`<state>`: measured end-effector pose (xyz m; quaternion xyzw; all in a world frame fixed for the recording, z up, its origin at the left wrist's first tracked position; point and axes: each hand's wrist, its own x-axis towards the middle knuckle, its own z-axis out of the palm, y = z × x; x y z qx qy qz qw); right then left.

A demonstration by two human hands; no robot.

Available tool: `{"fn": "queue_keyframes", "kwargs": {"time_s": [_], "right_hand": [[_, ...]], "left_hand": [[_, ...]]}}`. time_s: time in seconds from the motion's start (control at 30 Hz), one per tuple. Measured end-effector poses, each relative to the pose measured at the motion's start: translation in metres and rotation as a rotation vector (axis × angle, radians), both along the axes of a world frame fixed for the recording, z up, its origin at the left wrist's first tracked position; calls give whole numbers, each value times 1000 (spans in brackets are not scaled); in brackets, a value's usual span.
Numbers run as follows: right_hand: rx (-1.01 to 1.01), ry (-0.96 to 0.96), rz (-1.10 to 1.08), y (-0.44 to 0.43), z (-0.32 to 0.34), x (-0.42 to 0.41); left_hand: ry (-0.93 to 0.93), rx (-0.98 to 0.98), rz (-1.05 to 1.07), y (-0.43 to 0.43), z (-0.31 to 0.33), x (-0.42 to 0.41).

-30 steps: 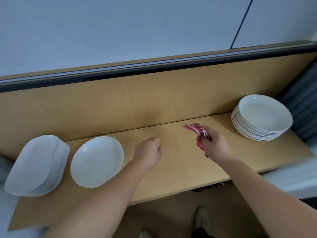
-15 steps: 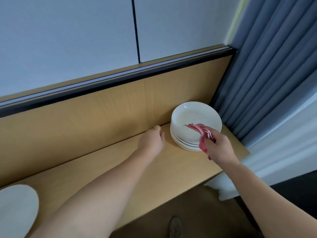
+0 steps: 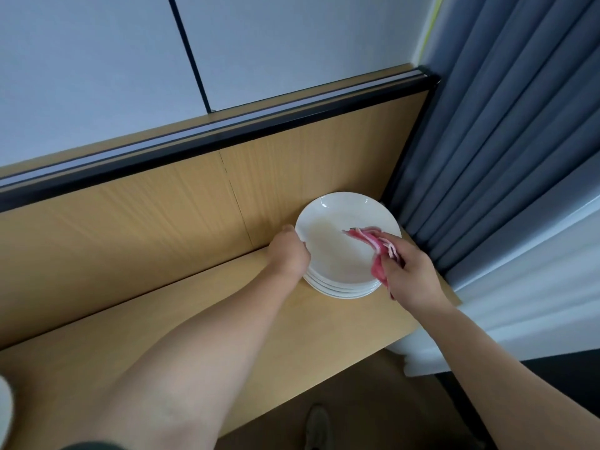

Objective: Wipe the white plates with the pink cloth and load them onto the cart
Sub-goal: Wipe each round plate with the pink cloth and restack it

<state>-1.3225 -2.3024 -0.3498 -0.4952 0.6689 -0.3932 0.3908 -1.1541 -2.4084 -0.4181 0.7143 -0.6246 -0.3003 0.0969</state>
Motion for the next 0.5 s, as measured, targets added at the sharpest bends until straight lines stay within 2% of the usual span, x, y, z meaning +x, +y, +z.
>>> {"fn": "queue_keyframes", "kwargs": {"time_s": [0.23, 0.5], "right_hand": [[-7, 21, -17, -7, 5, -12], [-37, -1, -59, -16, 19, -17]], "left_hand": [[154, 102, 130, -6, 8, -2], [230, 38, 124, -5, 23, 11]]}}
